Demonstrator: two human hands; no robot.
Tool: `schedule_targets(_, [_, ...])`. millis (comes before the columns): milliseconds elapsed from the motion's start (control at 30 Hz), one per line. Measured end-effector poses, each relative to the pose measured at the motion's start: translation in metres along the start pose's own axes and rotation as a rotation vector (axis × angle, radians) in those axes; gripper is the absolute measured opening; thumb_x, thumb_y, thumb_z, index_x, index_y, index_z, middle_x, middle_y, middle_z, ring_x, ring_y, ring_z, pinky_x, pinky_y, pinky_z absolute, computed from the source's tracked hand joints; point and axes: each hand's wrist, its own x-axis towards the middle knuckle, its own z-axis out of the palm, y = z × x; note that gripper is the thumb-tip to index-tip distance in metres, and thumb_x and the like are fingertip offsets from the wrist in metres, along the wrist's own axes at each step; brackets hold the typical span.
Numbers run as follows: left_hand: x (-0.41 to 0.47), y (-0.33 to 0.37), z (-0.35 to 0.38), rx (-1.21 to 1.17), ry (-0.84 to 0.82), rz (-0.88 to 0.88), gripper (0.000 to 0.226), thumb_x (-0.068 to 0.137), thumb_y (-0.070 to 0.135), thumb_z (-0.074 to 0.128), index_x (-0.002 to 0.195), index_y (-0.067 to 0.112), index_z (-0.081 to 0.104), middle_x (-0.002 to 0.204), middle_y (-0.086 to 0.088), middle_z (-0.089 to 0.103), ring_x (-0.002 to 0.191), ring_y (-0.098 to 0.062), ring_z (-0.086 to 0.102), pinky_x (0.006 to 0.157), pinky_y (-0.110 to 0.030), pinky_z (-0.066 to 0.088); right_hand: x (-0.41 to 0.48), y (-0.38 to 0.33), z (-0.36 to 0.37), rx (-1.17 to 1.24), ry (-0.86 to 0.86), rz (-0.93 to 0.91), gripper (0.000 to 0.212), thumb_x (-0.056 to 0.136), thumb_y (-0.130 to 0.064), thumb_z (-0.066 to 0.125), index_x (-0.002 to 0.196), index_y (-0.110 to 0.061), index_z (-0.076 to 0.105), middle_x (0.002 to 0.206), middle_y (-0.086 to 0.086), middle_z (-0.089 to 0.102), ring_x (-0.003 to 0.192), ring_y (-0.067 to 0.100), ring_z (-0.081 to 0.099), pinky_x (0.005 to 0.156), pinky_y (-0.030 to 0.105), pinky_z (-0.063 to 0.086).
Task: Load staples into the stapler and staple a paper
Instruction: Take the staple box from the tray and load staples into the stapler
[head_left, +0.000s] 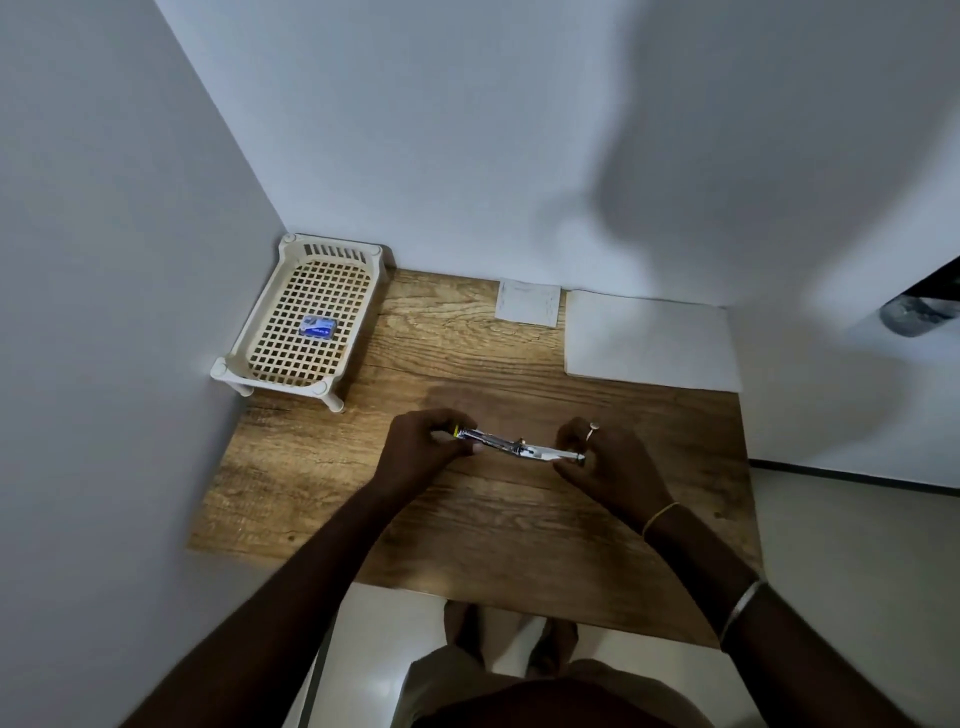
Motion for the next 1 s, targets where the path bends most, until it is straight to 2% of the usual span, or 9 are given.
schedule_targets(100, [-0.004,-0.011,0.007,0.077,-0.013,0.002,0.031,0.065,0.031,0.094,0.092,0.026,0.082,0.087,0.012,0.078,0.086,0.001,0.070,0.077,-0.021,0.053,-0.010,0.010,0.025,-0.033,0.003,0.052,0.025,0.074,-0.034,0.081,0.091,-0.029,0.064,0.079,-0.005,0.067,0.073,0.018,0.060,0.064,0.028,0.034])
schedule_targets(200, [-0.010,-0.020,0.015,0.100,-0.027,0.012,0.030,0.065,0.032,0.093,0.093,0.026,0.081,0.087,0.009,0.078,0.084,-0.002,0.070,0.079,-0.028,0.054,-0.015,0.019,0.042,-0.058,-0.009,0.075,0.024,0.077,-0.036,0.080,0.092,-0.029,0.064,0.077,-0.002,0.066,0.072,0.021,0.060,0.066,0.029,0.034])
schedule_targets(333, [-0.013,-0.025,0.022,0.189,0.007,0.104,0.038,0.066,0.050,0.083,0.100,0.037,0.073,0.078,0.013,0.076,0.081,0.015,0.061,0.072,-0.007,0.040,-0.018,0.029,0.052,-0.063,-0.006,0.085,0.020,0.080,-0.040,0.077,0.091,-0.029,0.065,0.075,-0.005,0.066,0.068,0.018,0.060,0.066,0.028,0.036])
schedule_targets(433, [-0.011,-0.031,0.024,0.248,0.014,0.124,0.028,0.069,0.050,0.083,0.091,0.033,0.079,0.079,0.018,0.074,0.084,0.021,0.055,0.077,-0.002,0.033,-0.018,0.033,0.055,-0.061,0.006,0.092,0.019,0.080,-0.042,0.075,0.092,-0.032,0.064,0.077,-0.008,0.065,0.069,0.015,0.058,0.068,0.027,0.034])
schedule_targets(500, [-0.010,-0.035,0.026,0.278,0.029,0.147,0.026,0.070,0.048,0.085,0.090,0.032,0.079,0.081,0.022,0.070,0.083,0.020,0.051,0.081,-0.003,0.029,-0.017,0.034,0.056,-0.061,-0.006,0.094,0.020,0.082,-0.043,0.074,0.095,-0.032,0.064,0.079,-0.008,0.065,0.071,0.014,0.057,0.070,0.029,0.038])
schedule_targets(600, [-0.007,-0.035,0.029,0.283,0.032,0.177,0.026,0.070,0.045,0.084,0.089,0.029,0.079,0.084,0.016,0.072,0.081,0.009,0.048,0.080,-0.006,0.029,-0.017,0.036,0.056,-0.058,-0.015,0.104,0.022,0.082,-0.044,0.074,0.098,-0.031,0.065,0.082,-0.005,0.067,0.075,0.017,0.059,0.073,0.034,0.044])
schedule_targets(767, [-0.004,-0.040,0.030,0.271,0.031,0.160,0.028,0.069,0.037,0.091,0.092,0.025,0.081,0.095,0.009,0.073,0.092,-0.011,0.056,0.079,-0.026,0.038,-0.016,0.037,0.057,-0.063,0.000,0.111,0.024,0.081,-0.043,0.076,0.099,-0.029,0.068,0.081,-0.003,0.067,0.076,0.020,0.060,0.074,0.035,0.044])
schedule_targets(1000, [-0.003,-0.041,0.029,0.278,0.001,0.149,0.026,0.070,0.037,0.090,0.092,0.026,0.082,0.093,0.010,0.069,0.092,-0.009,0.053,0.078,-0.032,0.042,-0.018,0.036,0.057,-0.023,0.003,0.134,0.024,0.082,-0.042,0.076,0.101,-0.030,0.067,0.086,-0.006,0.067,0.078,0.015,0.059,0.074,0.034,0.047])
